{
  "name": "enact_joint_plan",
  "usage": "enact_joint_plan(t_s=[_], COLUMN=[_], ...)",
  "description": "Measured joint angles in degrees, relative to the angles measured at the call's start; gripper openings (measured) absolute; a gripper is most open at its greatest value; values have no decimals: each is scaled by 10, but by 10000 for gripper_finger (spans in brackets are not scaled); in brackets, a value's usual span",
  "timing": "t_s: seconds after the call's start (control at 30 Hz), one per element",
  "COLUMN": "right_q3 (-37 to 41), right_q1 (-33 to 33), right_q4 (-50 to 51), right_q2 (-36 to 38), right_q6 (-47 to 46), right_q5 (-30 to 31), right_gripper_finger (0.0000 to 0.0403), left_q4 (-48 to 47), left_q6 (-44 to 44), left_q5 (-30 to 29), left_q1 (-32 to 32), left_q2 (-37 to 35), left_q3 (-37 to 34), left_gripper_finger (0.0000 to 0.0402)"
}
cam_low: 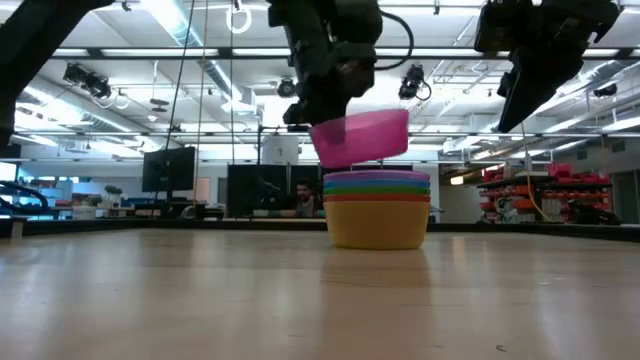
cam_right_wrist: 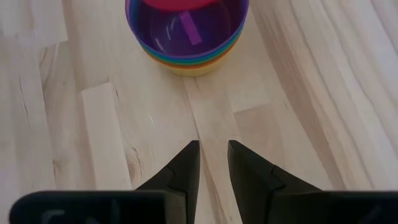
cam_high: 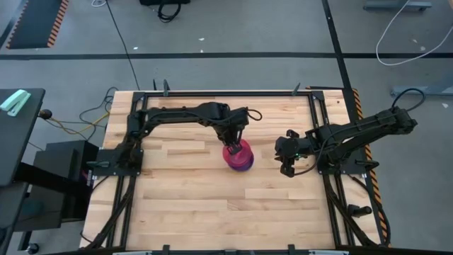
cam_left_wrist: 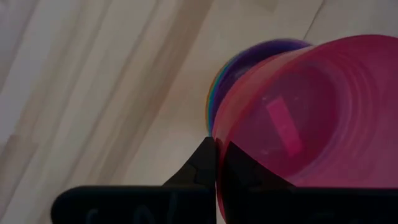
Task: Nest bowls inside each other
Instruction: Stack the pink bowl on the violet bowl
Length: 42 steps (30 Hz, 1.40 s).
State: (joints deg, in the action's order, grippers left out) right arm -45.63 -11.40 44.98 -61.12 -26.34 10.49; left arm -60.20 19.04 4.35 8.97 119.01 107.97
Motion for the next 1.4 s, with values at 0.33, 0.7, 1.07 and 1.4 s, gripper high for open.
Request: enact_joint_plan(t_s=[0.33,0.7,1.07,1.4], right_q3=[0,0,0,0], right_q1=[0,0,0,0], right_q4=[-4,-7,-10,-10], right_q2=[0,0,0,0], right_q6=[-12,-11,-10,-10], right_q5=[0,0,0,0], right_gripper_finger=[91,91,91,91], left_q4=[3,-8,-59,-41], left_q6=[-17,-17,7,-2], left_q5=[19,36,42,95], left_q1=[2,11,12,12], left_q2=[21,52,56,56], left_q3=[0,1,0,0], left_gripper_finger=[8,8,8,19])
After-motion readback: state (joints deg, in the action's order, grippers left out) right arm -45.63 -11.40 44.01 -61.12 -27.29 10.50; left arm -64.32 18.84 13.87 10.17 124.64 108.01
